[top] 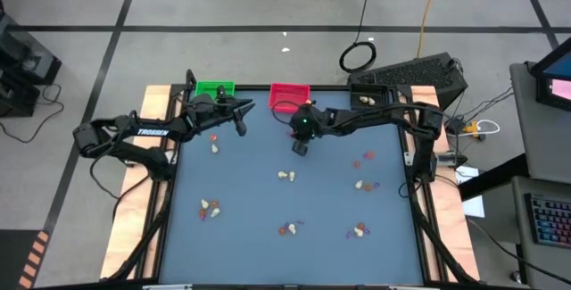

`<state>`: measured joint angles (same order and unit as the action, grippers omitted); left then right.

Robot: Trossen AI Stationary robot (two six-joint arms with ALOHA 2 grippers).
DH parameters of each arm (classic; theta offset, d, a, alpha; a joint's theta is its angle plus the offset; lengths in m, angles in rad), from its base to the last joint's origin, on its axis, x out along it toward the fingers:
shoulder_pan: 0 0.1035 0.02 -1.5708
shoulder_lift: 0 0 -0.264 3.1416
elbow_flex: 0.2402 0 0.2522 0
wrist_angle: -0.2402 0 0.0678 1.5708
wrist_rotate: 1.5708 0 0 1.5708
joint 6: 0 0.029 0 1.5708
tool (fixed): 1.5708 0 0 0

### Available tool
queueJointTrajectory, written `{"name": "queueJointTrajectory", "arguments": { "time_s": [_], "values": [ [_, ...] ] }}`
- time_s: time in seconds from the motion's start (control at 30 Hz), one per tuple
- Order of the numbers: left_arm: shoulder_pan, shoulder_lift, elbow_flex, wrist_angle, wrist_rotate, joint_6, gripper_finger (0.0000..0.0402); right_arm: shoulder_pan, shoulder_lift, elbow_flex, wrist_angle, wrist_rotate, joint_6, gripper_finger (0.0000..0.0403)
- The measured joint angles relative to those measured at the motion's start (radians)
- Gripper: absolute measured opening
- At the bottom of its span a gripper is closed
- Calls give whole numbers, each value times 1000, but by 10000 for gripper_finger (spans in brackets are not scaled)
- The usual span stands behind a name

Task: Sort Halloween decoration
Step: Put the orange pumpkin toy into the red bin

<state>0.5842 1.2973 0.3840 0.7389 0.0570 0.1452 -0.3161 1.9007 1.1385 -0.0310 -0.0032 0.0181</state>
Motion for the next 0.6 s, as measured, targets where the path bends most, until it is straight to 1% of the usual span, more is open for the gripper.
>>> {"name": "queueJointTrajectory", "arguments": {
  "time_s": [0.13, 0.37, 0.6],
  "values": [
    [0, 0, 0, 0, 0, 0, 77, 0, 0, 0, -3, 1, 10, 46],
    [0, 0, 0, 0, 0, 0, 77, 0, 0, 0, -10, -1, 49, 53],
    [0, 0, 0, 0, 0, 0, 77, -3, 8, 0, -28, -2, 73, 45]
  ]
}}
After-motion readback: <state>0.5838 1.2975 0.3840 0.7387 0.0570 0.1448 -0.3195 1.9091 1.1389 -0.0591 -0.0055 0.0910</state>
